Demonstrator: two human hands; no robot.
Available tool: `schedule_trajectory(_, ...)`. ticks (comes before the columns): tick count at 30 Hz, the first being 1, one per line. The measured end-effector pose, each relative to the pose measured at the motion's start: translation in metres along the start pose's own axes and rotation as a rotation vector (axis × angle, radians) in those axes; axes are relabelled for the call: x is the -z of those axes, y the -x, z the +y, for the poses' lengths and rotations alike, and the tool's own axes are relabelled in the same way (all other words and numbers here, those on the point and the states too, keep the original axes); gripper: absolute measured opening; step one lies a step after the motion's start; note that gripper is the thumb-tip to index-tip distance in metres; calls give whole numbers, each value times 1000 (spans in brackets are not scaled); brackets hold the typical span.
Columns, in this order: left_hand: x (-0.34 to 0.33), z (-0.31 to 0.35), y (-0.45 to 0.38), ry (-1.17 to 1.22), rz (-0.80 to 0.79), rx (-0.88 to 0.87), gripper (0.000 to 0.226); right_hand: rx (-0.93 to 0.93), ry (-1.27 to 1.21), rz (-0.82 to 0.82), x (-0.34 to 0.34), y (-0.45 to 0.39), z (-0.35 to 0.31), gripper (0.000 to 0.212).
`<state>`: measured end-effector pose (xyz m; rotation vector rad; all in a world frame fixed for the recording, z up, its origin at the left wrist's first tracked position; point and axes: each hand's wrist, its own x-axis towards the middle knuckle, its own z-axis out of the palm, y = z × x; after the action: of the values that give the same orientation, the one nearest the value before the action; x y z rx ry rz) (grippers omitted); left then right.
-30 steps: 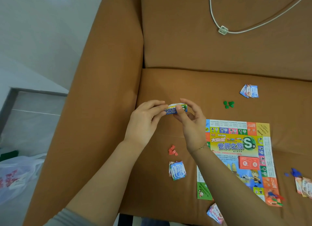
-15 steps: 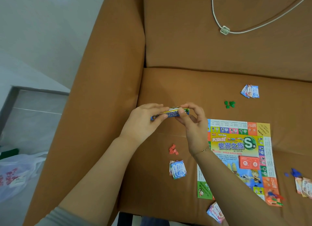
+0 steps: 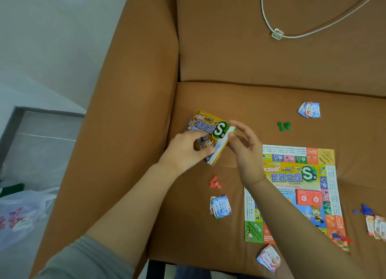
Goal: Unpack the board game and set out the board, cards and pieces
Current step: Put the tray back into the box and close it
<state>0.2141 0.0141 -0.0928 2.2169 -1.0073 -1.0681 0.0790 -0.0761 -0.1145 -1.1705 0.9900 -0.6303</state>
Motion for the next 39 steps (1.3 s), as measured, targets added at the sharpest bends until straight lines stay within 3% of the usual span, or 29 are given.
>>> schedule_trajectory(4,-10,4,2,27,67,-22,61,-25,27,-27,0,1,1,30)
schedule_trajectory(12,-12,12,0,-194,65,-119,42,-101,-60,62,-3,3,4,31)
schedule_trajectory(22,-14,10,-7,-206,92,-141,41,-59,-9,67,-7,-11,3,25)
schedule_trajectory(28,-7,-6,-6,-72,51,-158,43,-164,-117,20,-12,-21,2,23)
schedule_trajectory(34,-8,-24,-3,251,-31,-89,59,-143,-103,-20,-15,-26,-3,22)
schedule_trajectory(39,-11,-21,-1,210,28,-103,51,-122,-75,-64,-17,-23,-4,26)
